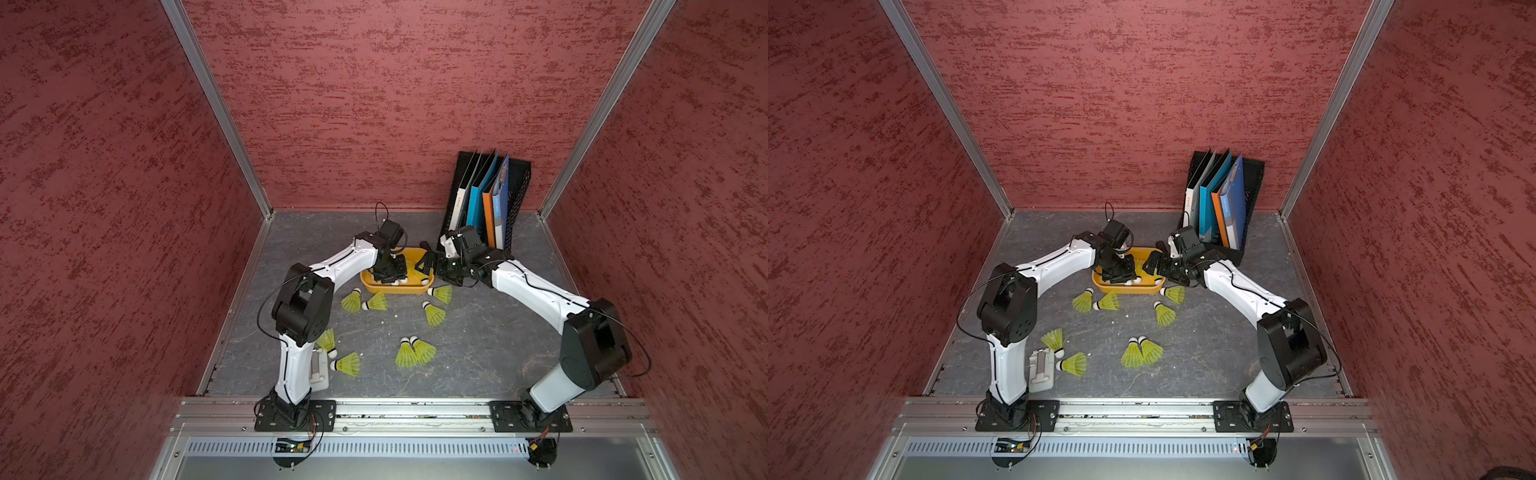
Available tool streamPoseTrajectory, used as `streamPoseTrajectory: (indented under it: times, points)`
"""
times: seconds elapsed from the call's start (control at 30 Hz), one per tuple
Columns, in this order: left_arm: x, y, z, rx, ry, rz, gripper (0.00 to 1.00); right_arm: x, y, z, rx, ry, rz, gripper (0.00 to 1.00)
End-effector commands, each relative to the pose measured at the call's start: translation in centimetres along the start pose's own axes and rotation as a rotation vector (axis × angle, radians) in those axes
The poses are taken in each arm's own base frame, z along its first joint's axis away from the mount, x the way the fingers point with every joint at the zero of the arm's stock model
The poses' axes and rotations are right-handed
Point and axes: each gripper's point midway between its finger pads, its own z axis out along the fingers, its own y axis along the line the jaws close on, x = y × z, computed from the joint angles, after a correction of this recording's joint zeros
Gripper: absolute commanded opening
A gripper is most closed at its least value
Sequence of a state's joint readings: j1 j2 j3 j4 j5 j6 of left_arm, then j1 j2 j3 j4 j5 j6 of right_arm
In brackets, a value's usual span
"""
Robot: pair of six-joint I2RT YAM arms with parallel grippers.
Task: Put the shuttlecocks into the storage box
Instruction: Place the shuttlecock in the storage box.
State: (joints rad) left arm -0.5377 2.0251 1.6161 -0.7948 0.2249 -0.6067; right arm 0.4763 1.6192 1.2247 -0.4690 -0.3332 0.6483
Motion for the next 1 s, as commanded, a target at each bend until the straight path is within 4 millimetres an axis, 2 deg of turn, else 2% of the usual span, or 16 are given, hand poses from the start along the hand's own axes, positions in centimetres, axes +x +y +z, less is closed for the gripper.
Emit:
streamPoseTrajectory:
  times: [0.0,0.17,0.47,0.77,0.97]
  points:
    - [-0.8,-0.9,1.2,0.047,0.014,-0.047,0.35,-0.1,0.3,-0.8,0.000,-0.024,-0.023,0.97]
    - [-0.7,-0.9,2.1,0.055,0.030,-0.066,0.32,0.0,0.3,-0.7,-0.002,-0.021,-0.023,0.96]
    - [-0.8,1.2,3.0,-0.009,0.038,-0.049,0.30,-0.1,0.3,-0.6,-0.004,-0.023,-0.019,0.95]
    - [-1.1,2.9,2.4,-0.072,0.029,-0.004,0.30,-0.2,0.4,-0.5,-0.006,-0.022,-0.018,0.96]
    - [-1.4,2.3,1.5,-0.059,0.010,0.023,0.30,-0.3,0.4,-0.4,-0.008,-0.022,-0.016,0.96]
